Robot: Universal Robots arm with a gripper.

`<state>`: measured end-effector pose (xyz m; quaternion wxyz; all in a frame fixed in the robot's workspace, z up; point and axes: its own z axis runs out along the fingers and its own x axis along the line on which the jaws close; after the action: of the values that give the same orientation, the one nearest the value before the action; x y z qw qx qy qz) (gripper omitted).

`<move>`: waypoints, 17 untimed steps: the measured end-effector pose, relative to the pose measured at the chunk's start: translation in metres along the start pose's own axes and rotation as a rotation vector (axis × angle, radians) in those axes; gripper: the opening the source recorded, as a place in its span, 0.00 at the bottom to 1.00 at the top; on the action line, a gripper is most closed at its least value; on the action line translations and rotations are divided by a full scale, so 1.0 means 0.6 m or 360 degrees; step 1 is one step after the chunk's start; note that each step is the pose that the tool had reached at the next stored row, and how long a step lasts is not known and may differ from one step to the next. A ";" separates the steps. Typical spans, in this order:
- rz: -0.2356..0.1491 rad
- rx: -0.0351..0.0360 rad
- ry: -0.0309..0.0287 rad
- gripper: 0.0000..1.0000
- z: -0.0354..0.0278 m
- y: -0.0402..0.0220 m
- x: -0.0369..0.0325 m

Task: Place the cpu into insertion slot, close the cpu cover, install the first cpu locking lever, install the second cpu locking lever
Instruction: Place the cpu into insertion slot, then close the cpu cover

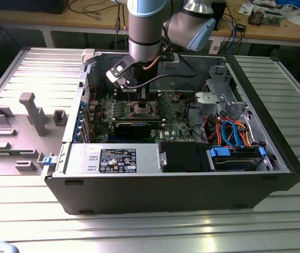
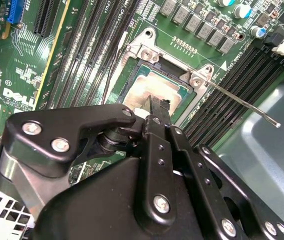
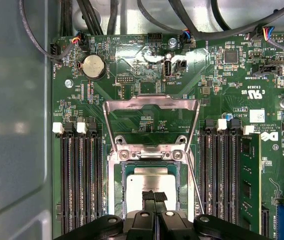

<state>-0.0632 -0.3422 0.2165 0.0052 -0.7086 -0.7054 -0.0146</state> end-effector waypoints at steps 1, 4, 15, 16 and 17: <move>0.0000 0.0001 0.00000 0.11 0.000 0.000 0.000; 0.0000 0.0003 0.00000 0.11 0.000 0.000 0.000; 0.0000 0.0011 0.00000 0.11 -0.001 0.001 0.000; 0.0000 0.0012 -0.00001 0.11 -0.001 0.001 0.000; 0.0000 0.0013 0.00000 0.11 -0.001 0.001 0.000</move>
<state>-0.0624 -0.3422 0.2174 0.0082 -0.7087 -0.7054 -0.0116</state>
